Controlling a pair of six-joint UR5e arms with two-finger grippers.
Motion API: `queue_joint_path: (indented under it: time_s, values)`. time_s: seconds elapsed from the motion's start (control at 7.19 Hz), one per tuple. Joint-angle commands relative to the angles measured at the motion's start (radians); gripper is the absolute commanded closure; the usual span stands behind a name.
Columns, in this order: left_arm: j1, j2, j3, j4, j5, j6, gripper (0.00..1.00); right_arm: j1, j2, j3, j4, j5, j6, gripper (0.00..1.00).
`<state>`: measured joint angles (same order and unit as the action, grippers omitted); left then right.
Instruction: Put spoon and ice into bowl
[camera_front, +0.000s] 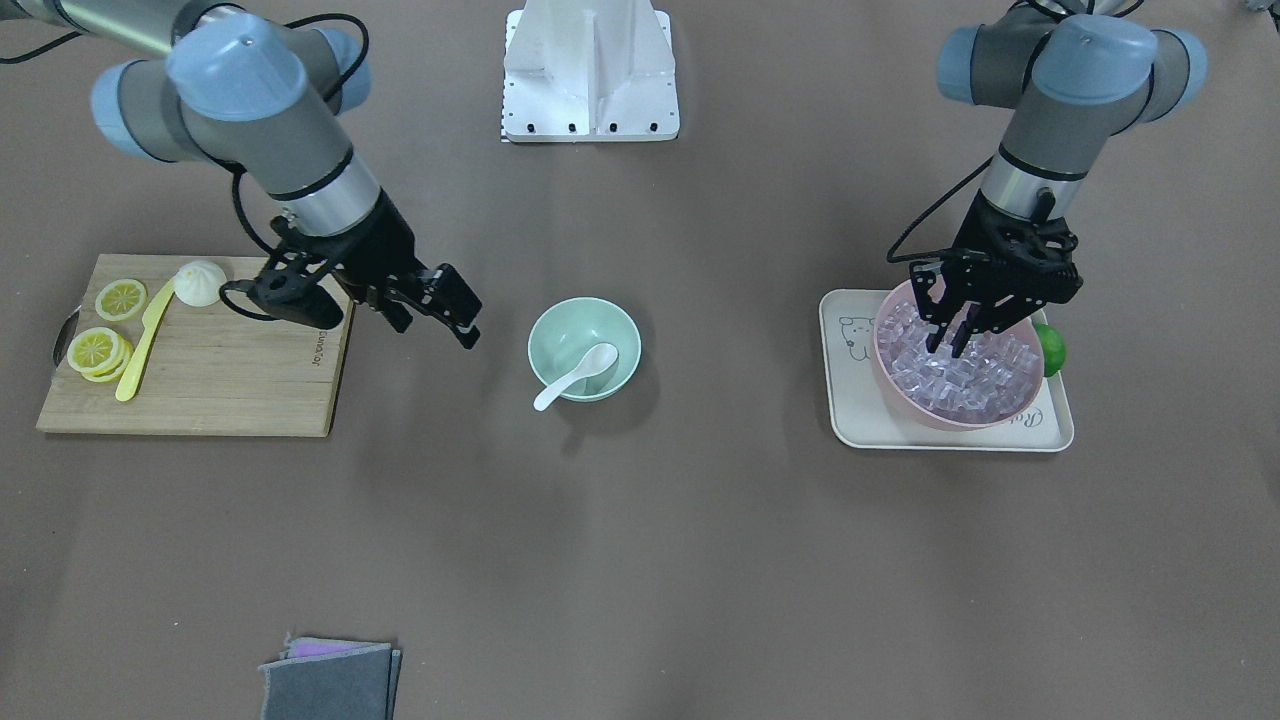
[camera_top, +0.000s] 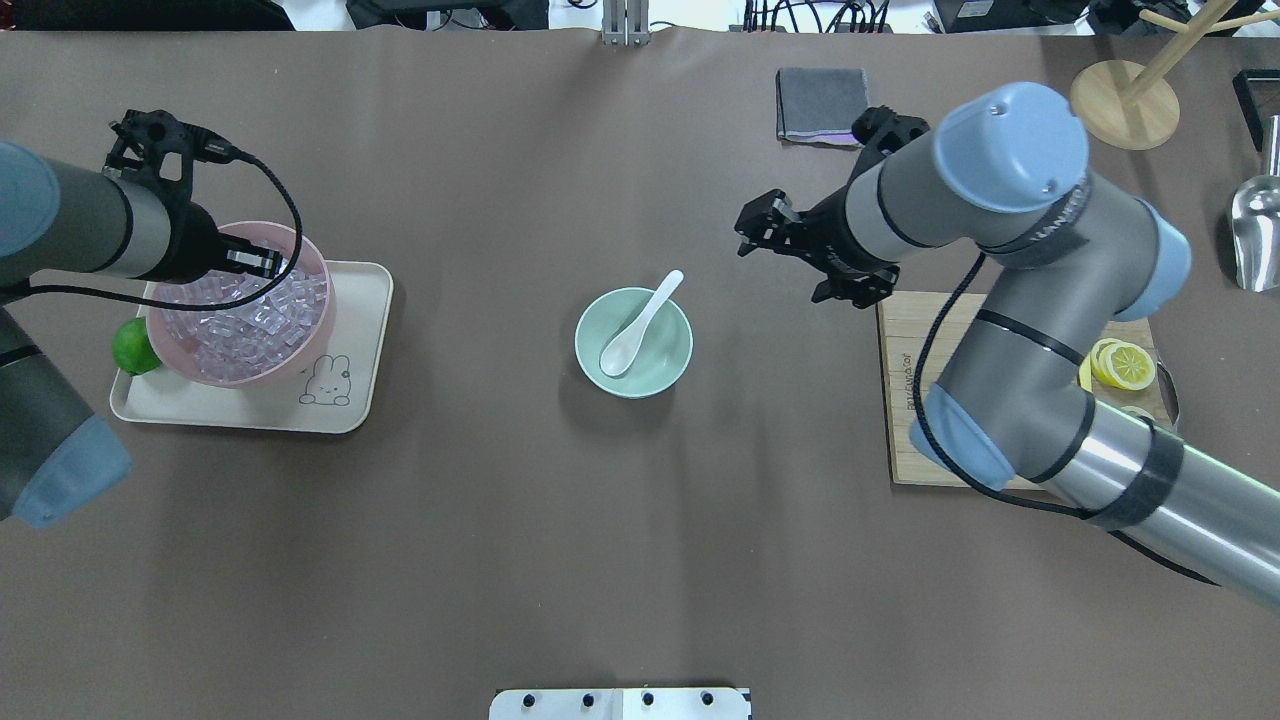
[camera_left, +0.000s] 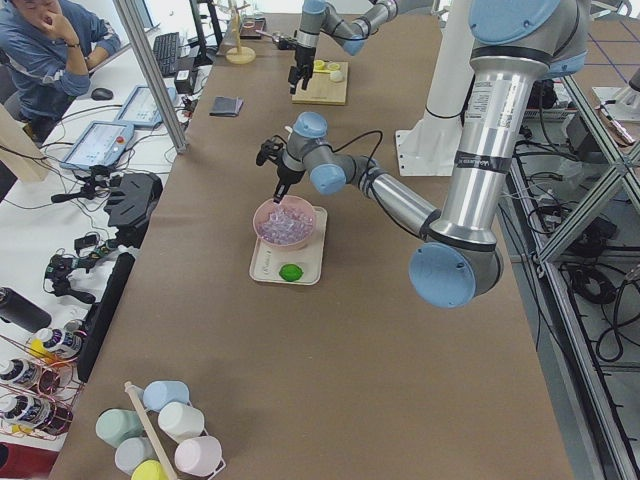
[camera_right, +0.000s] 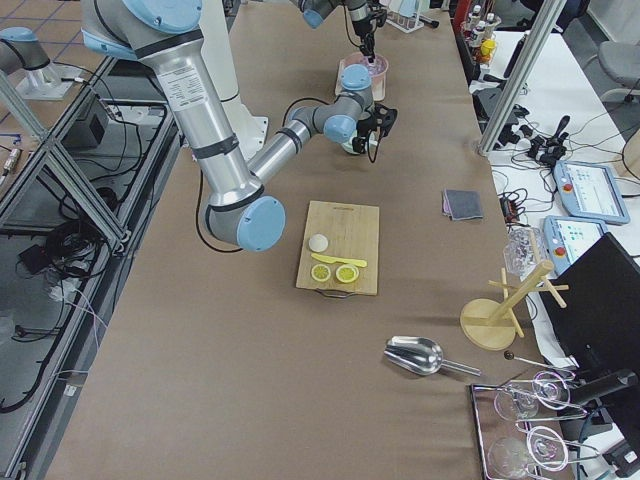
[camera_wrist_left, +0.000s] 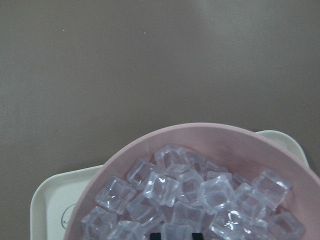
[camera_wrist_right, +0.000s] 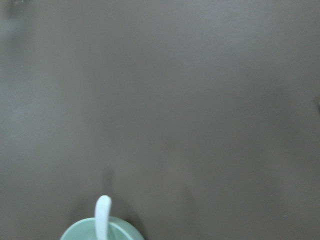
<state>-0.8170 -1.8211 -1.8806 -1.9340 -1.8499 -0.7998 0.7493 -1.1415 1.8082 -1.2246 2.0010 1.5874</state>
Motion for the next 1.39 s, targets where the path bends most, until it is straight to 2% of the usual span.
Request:
queue_joint_path:
  time_s: [0.0,0.28,0.56,0.83,0.97,1.11,1.25]
  values:
    - [0.092,-0.221,0.011,0.180,-0.022,-0.129,1.00,0.065,-0.119,0.049,0.002,0.056,-0.143,0.00]
    - [0.160,-0.378,0.113,0.210,-0.018,-0.211,1.00,0.149,-0.238,0.080,0.007,0.126,-0.310,0.00]
    - [0.203,-0.479,0.206,0.210,-0.018,-0.236,1.00,0.250,-0.361,0.082,0.014,0.191,-0.517,0.00]
    - [0.248,-0.604,0.326,0.208,-0.014,-0.272,1.00,0.356,-0.440,0.082,0.013,0.263,-0.665,0.00]
    - [0.252,-0.604,0.333,0.205,0.012,-0.263,0.44,0.398,-0.464,0.082,0.011,0.297,-0.720,0.00]
    - [0.253,-0.598,0.324,0.207,0.021,-0.254,0.02,0.416,-0.484,0.076,0.011,0.305,-0.768,0.00]
    - [0.249,-0.565,0.292,0.208,0.018,-0.228,0.02,0.426,-0.495,0.077,0.013,0.305,-0.783,0.00]
